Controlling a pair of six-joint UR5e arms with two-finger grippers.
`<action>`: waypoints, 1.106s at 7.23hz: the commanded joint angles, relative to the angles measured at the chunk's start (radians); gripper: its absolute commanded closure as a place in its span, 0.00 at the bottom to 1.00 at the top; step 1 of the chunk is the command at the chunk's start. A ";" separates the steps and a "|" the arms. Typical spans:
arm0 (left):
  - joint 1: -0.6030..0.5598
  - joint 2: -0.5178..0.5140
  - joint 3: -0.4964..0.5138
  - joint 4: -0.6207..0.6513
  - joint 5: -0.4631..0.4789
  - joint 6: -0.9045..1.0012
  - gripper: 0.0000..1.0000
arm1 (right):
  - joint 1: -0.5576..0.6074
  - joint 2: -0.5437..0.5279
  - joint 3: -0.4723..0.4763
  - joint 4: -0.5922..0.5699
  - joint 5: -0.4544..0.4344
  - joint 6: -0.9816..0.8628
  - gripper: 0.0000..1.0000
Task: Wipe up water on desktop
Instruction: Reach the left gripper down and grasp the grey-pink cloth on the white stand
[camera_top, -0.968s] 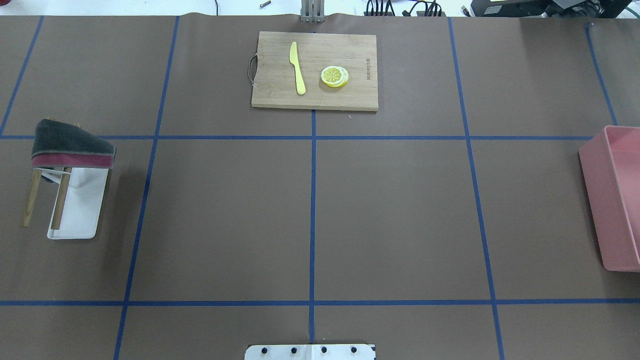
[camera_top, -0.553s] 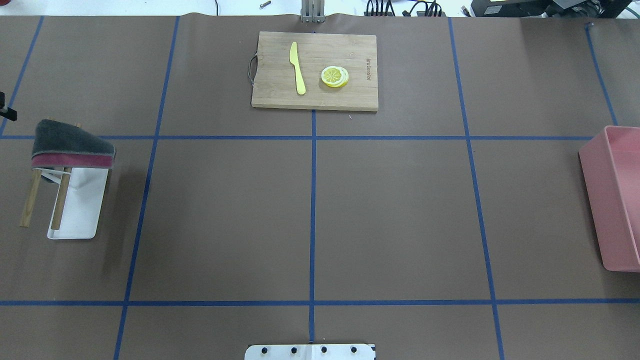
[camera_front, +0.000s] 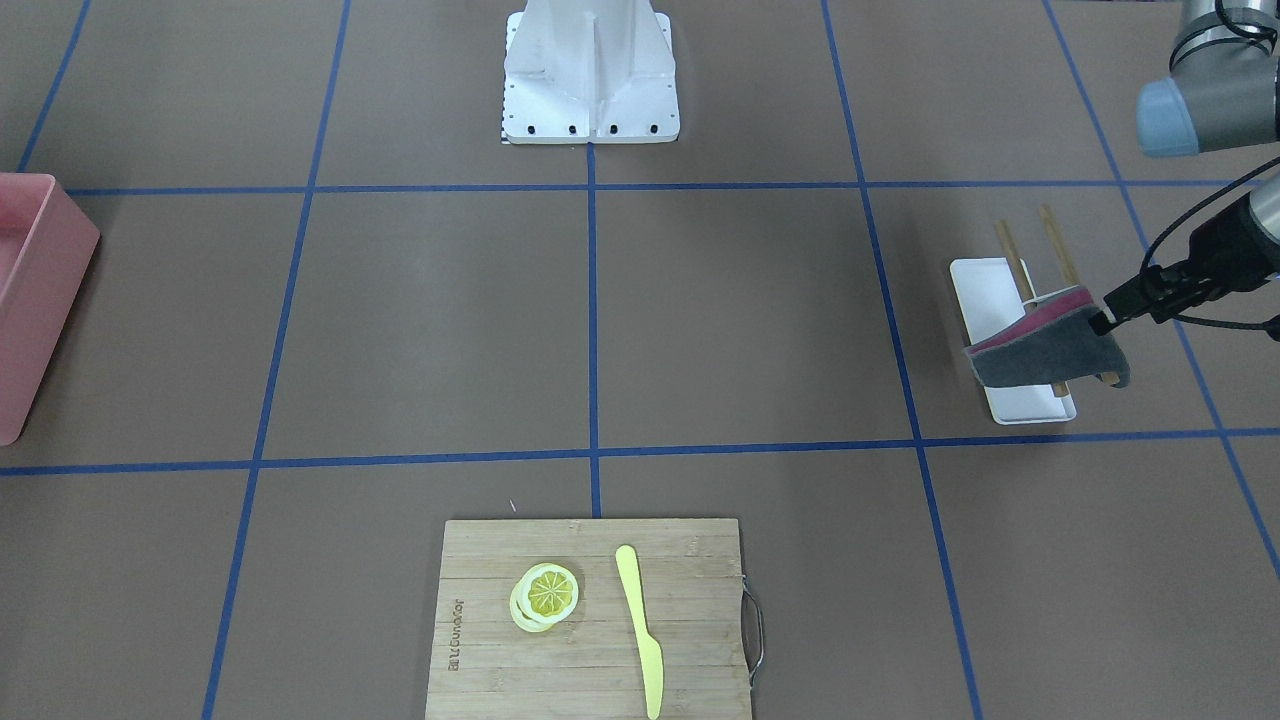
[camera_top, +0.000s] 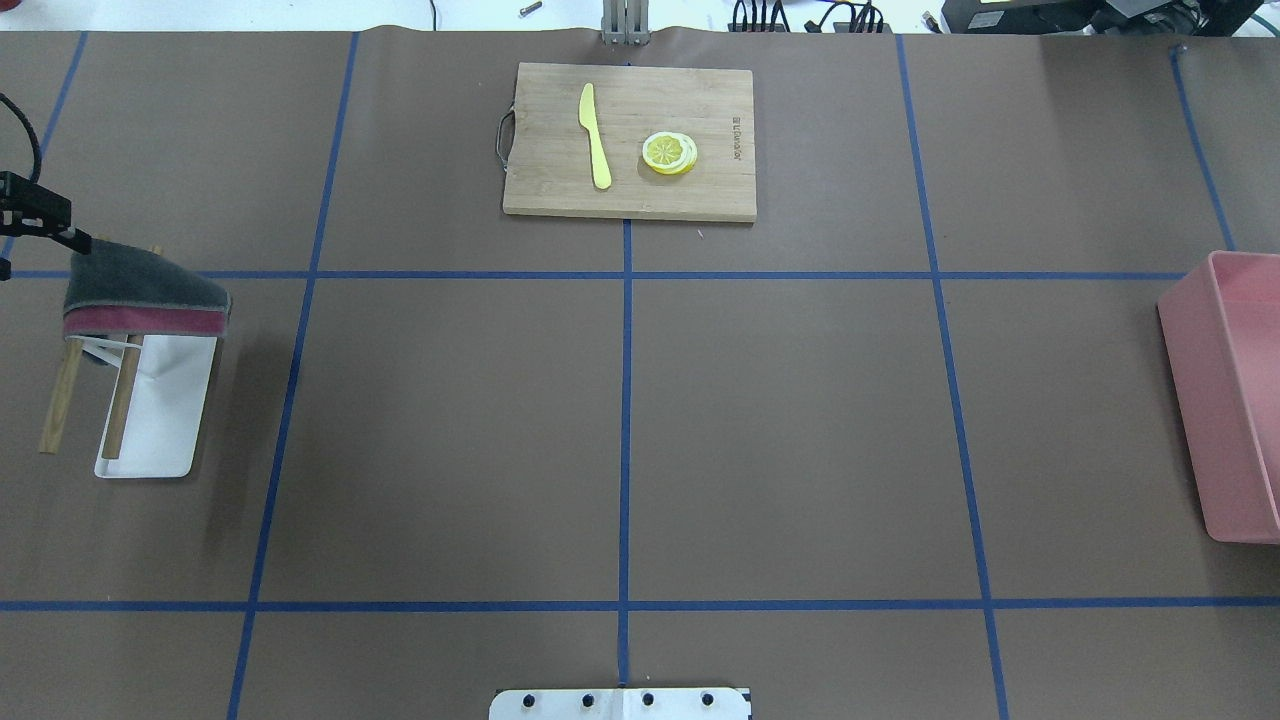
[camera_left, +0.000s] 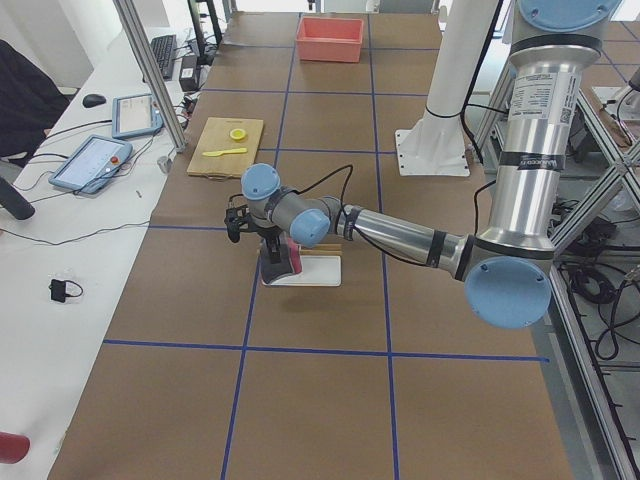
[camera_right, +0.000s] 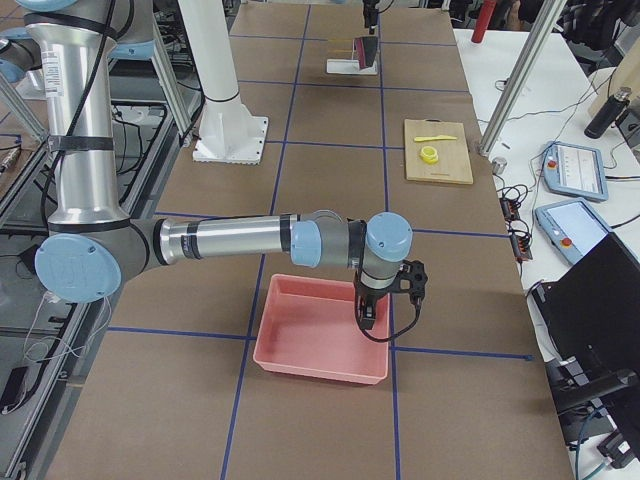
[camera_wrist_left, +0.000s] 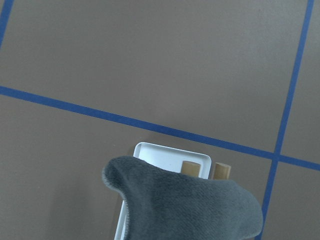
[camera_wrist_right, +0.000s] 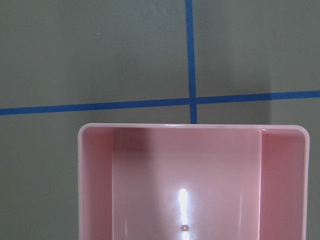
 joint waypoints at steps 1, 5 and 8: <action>0.016 -0.014 0.020 -0.002 0.000 -0.001 0.20 | -0.007 0.002 0.001 0.000 0.001 0.003 0.00; 0.016 -0.012 0.029 -0.002 0.000 0.002 0.64 | -0.010 0.000 0.000 -0.002 0.001 0.005 0.00; 0.016 -0.011 0.032 -0.002 0.014 0.001 0.93 | -0.011 0.000 0.001 -0.002 0.002 0.005 0.00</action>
